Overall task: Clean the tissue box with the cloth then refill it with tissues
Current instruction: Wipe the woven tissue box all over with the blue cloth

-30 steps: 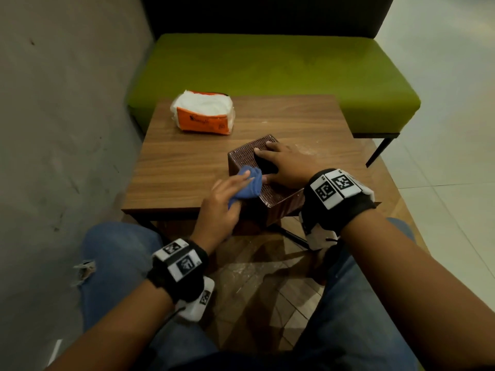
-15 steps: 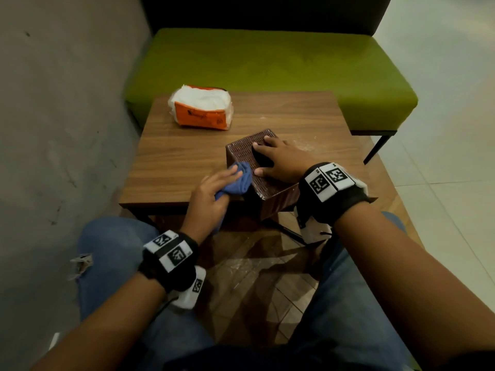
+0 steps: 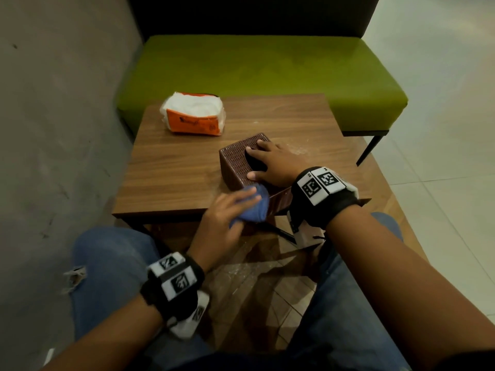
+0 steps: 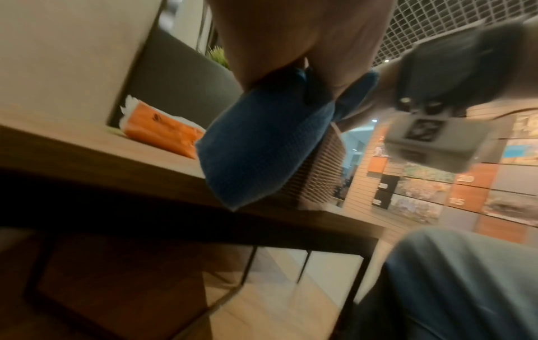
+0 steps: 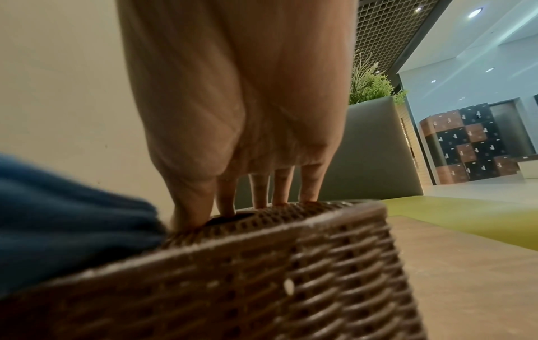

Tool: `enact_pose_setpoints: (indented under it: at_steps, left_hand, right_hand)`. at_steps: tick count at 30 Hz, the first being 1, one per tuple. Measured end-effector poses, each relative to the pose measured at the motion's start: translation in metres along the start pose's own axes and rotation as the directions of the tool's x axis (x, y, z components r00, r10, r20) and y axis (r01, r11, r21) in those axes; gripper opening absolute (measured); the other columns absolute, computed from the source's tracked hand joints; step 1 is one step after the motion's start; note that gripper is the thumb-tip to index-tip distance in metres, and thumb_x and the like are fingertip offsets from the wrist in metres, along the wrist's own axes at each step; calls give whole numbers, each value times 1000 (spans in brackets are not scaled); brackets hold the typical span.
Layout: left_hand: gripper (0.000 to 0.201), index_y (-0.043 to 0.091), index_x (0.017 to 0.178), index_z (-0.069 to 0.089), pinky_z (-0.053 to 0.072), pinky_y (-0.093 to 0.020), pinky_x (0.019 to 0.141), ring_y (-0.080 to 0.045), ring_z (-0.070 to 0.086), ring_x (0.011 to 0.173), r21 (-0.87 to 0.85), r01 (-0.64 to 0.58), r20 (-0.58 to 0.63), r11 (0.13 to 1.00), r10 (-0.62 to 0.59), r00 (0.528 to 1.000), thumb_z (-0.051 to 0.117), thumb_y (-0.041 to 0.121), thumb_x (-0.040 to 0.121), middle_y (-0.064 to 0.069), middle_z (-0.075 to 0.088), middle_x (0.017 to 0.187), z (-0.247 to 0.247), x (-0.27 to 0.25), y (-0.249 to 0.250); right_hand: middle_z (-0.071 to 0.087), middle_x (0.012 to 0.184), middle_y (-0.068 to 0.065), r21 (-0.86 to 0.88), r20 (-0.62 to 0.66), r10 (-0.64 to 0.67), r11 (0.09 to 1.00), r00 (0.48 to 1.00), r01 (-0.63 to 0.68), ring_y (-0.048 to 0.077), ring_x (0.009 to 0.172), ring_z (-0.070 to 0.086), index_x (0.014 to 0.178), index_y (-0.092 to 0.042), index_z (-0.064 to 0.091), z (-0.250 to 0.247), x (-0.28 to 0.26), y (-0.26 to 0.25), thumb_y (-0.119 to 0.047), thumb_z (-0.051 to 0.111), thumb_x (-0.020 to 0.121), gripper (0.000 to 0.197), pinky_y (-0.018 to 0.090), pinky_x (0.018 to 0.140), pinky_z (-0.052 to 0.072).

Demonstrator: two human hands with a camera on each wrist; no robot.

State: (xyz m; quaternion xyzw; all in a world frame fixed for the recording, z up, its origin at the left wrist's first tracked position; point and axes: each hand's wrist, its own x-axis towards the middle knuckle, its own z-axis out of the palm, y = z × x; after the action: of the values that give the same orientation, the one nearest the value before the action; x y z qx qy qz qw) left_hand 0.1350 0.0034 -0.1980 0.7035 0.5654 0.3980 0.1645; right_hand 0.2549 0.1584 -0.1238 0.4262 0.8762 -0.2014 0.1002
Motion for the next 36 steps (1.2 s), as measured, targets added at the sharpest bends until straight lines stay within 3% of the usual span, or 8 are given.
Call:
enact_pose_setpoints:
  at_steps: [3,7,11,15,20,24,31,36]
  left_hand:
    - [56,18,127,58,36,-19,99,-13,49,119,12,-88,35,996,88,996,48,-3,76,5,51,137,-3,-5,-8]
    - [60,16,126,58,35,-21,106,-14,47,125,-86,118,-119,989,-128,985,47,-8,72,0,53,137,-11,19,-25]
    - [54,15,127,58,33,-16,103,-11,49,122,-57,-2,-12,998,2,1000,48,0,76,3,51,138,1,-7,-9]
    - [58,10,125,55,34,-17,107,6,47,121,-236,182,-203,955,-232,951,52,-18,74,1,53,131,-12,30,-31]
    - [16,0,99,69,44,-25,77,-15,58,87,-247,440,-245,863,-495,834,63,10,88,-11,67,91,-29,105,-70]
    - [29,4,65,56,38,-23,57,-11,47,58,-238,496,-336,835,-550,765,62,19,90,-9,53,58,-15,85,-51]
    - [39,14,56,42,34,-8,51,-1,42,48,-285,419,-315,862,-497,809,67,18,86,4,40,52,12,9,13]
    - [10,15,85,61,42,-5,69,0,56,74,-288,388,-304,875,-468,830,70,15,83,1,60,81,1,24,8]
  right_hand:
    - [4,163,4,4,-1,11,1000,1000,-11,31,149,2,154,-29,15,1,1,0,-46,51,95,71,47,120,14]
    - [5,163,4,1,-4,13,1000,1000,-13,31,149,4,154,-29,16,2,2,-1,-46,50,96,70,49,119,15]
    - [4,163,4,12,9,6,1000,1000,-6,30,149,2,154,-28,15,0,0,0,-45,52,95,72,46,120,12]
    - [1,163,4,16,12,4,1000,1000,-5,29,149,0,154,-27,12,0,0,-1,-44,51,96,72,45,119,11]
    - [-1,164,4,14,28,14,1000,1000,-14,28,149,-1,155,-27,9,0,0,-1,-45,49,96,73,43,119,11]
    - [1,163,4,-15,4,36,999,999,-35,28,149,2,155,-28,10,3,4,-3,-48,47,96,72,44,118,15]
    - [8,162,10,-25,-45,114,993,992,-115,30,148,5,154,-21,13,3,9,-11,-54,42,96,74,47,116,22]
    - [27,152,16,-149,-215,204,960,955,-238,33,141,24,145,-12,29,10,6,-22,-64,37,93,74,47,107,29]
